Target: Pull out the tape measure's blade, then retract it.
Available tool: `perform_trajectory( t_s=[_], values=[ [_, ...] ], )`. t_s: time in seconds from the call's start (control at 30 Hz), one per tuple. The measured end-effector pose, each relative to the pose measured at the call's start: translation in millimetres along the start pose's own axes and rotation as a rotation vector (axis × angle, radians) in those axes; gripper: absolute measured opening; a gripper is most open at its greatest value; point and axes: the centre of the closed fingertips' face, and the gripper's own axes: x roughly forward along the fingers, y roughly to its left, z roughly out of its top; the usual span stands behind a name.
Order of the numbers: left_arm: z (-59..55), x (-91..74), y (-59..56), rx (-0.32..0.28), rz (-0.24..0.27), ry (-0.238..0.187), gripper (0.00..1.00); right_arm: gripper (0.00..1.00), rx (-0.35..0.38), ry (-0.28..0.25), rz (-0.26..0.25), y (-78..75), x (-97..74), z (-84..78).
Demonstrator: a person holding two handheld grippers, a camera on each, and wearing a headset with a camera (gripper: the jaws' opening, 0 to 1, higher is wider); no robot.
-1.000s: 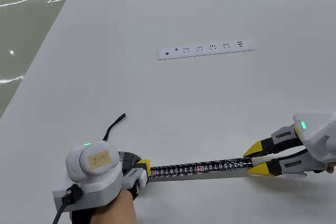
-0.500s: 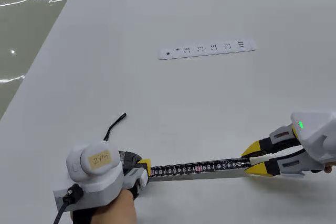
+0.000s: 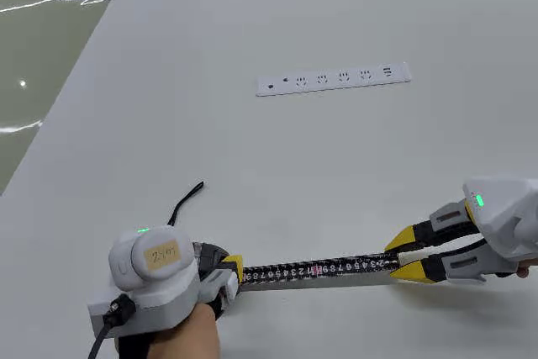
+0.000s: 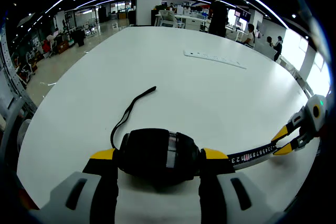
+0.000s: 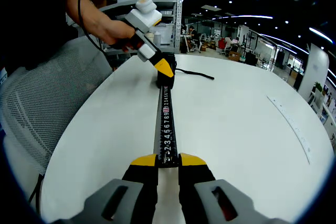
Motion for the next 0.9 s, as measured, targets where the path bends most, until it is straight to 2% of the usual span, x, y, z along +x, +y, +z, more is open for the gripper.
perform_trajectory(
  t_s=[0.9],
  values=[
    [0.6, 0.5, -2.0, -0.001, -0.002, -0.004, 0.58, 0.14, -0.005, 0.000, 0.006, -1.5, 2.7, 0.5]
  ],
)
